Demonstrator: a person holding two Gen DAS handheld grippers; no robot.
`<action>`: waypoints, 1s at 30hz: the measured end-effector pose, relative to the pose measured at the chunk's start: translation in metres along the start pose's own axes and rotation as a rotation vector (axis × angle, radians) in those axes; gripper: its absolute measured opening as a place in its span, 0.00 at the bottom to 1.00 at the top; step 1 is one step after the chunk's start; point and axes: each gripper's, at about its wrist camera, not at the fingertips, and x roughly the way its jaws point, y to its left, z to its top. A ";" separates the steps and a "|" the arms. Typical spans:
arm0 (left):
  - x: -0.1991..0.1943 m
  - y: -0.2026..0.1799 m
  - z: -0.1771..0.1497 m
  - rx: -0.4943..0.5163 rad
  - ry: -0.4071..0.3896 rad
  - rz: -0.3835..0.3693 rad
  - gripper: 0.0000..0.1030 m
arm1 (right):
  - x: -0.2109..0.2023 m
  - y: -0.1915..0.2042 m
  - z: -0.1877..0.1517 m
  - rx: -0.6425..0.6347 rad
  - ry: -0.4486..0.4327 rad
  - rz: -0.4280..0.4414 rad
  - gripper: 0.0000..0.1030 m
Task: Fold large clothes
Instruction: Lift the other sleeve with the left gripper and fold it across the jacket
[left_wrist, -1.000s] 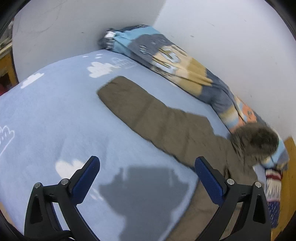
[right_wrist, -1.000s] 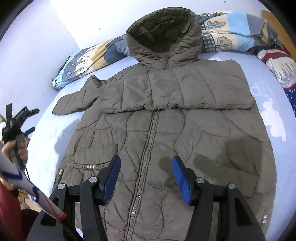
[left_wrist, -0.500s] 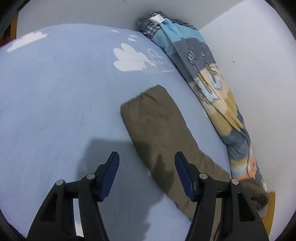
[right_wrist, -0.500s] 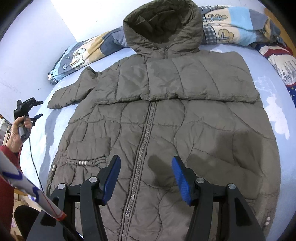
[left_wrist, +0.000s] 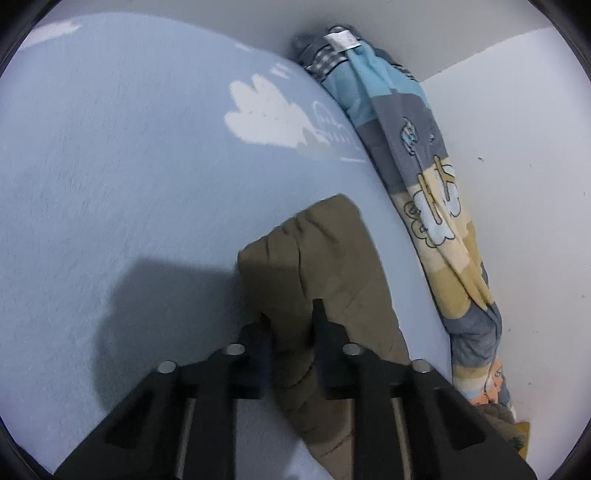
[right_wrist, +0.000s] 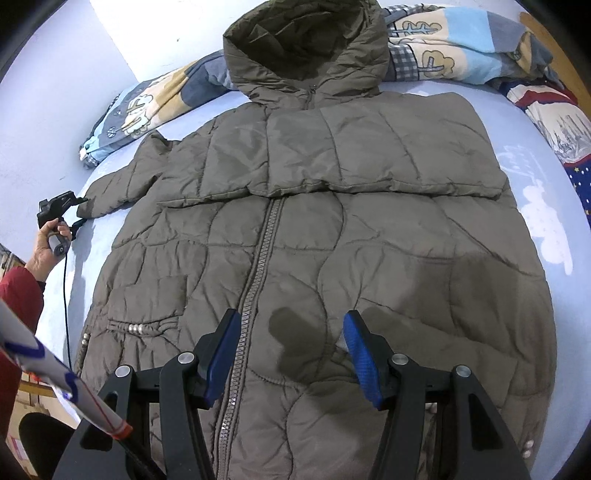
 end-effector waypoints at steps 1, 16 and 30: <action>-0.005 -0.005 -0.001 0.016 -0.021 0.003 0.14 | 0.001 -0.001 0.000 0.005 0.003 -0.001 0.60; -0.141 -0.137 -0.025 0.288 -0.132 -0.160 0.13 | -0.038 -0.018 0.013 0.099 -0.117 0.004 0.60; -0.264 -0.312 -0.179 0.640 -0.089 -0.371 0.13 | -0.102 -0.077 0.014 0.237 -0.277 -0.027 0.60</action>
